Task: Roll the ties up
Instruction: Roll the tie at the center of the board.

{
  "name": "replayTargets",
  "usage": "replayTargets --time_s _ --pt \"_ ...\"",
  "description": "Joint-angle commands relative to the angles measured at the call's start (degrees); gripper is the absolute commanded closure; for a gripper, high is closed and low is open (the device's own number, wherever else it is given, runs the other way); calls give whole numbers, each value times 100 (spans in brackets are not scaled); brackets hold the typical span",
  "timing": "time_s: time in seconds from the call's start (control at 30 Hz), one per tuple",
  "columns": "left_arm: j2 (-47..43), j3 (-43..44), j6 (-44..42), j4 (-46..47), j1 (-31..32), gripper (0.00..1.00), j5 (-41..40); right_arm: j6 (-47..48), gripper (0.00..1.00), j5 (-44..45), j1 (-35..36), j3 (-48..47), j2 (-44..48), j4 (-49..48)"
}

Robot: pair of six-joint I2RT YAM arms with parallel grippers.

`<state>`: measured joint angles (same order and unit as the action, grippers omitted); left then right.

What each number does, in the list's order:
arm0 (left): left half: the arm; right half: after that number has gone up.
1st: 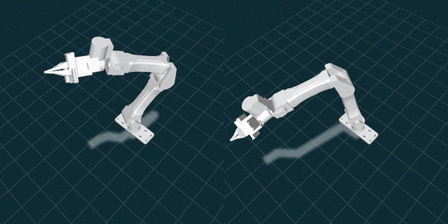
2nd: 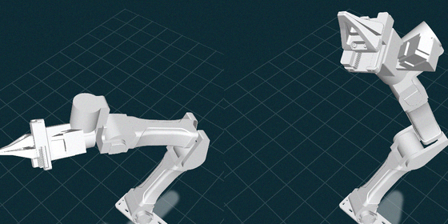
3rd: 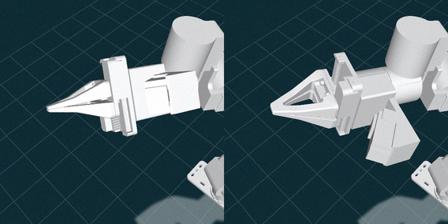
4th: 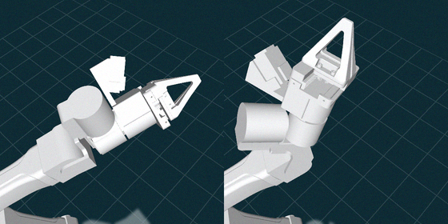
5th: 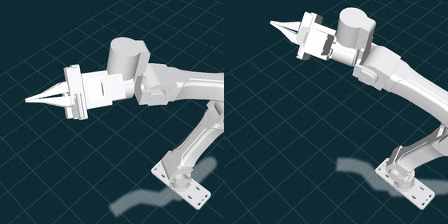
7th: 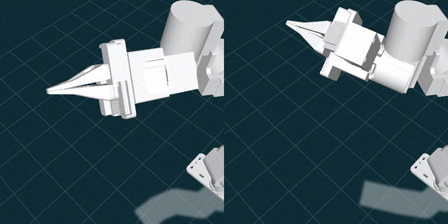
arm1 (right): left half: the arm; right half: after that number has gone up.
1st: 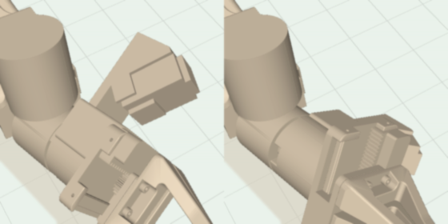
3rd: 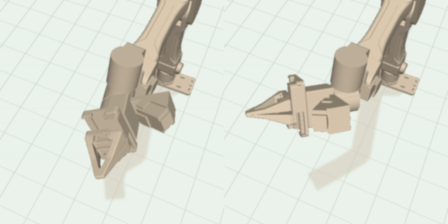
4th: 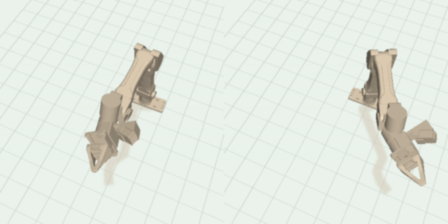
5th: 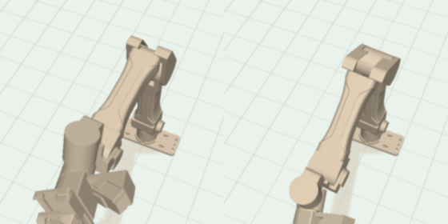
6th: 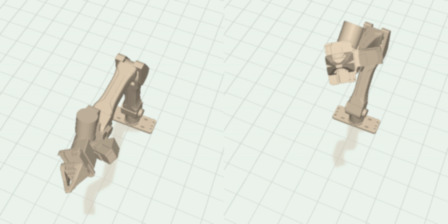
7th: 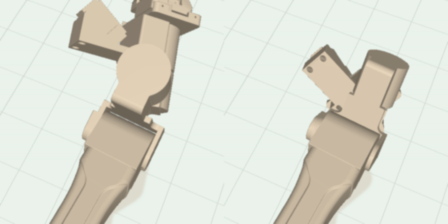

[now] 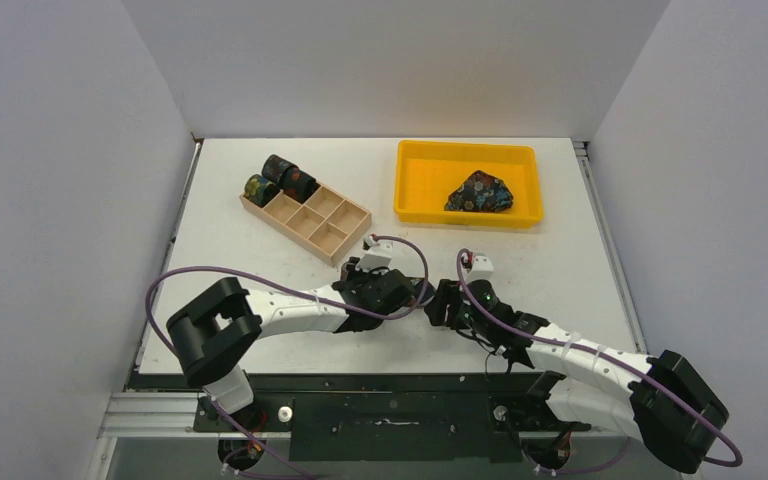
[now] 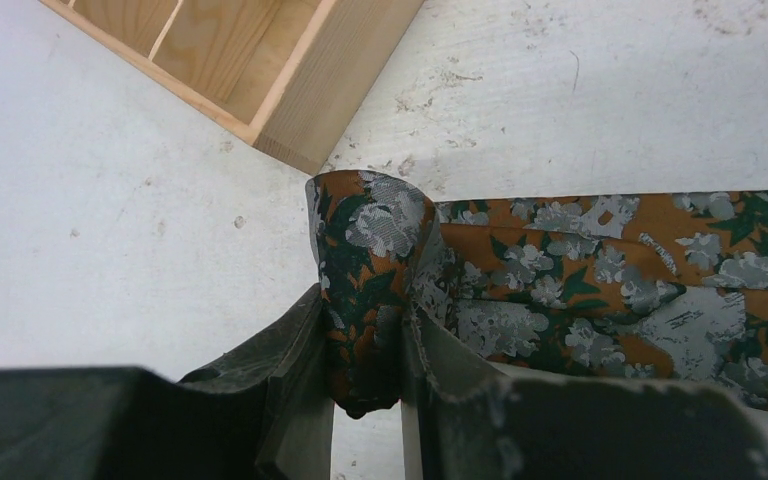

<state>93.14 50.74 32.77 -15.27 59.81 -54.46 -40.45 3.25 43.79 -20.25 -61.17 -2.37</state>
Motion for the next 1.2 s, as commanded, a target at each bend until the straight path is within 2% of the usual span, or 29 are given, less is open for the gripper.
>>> replayTargets --time_s 0.0,0.33,0.4,0.47,0.57,0.83,0.97,1.17 --pt "503 479 -153 -637 161 100 -515 -310 41 526 -45 125 563 84" --pt "1550 1251 -233 -997 409 100 -525 -579 39 1179 -56 320 1916 842" --pt "1635 1340 -231 -1012 433 89 -493 -566 39 1257 -71 311 2015 953" --pt "1666 1398 -196 -1013 456 71 -423 -576 39 1297 -71 316 2083 1028" --pt "1647 1451 -125 -1032 499 50 -304 -589 39 1336 -72 329 2172 1071" --pt "1024 1380 27 -985 549 12 229 -529 39 1398 -75 213 2199 1175" --pt "671 1331 112 -1034 549 2 381 -476 38 1433 -81 135 2238 1236" --pt "122 1223 170 -1131 521 4 529 -286 36 1365 -81 -100 2244 1355"
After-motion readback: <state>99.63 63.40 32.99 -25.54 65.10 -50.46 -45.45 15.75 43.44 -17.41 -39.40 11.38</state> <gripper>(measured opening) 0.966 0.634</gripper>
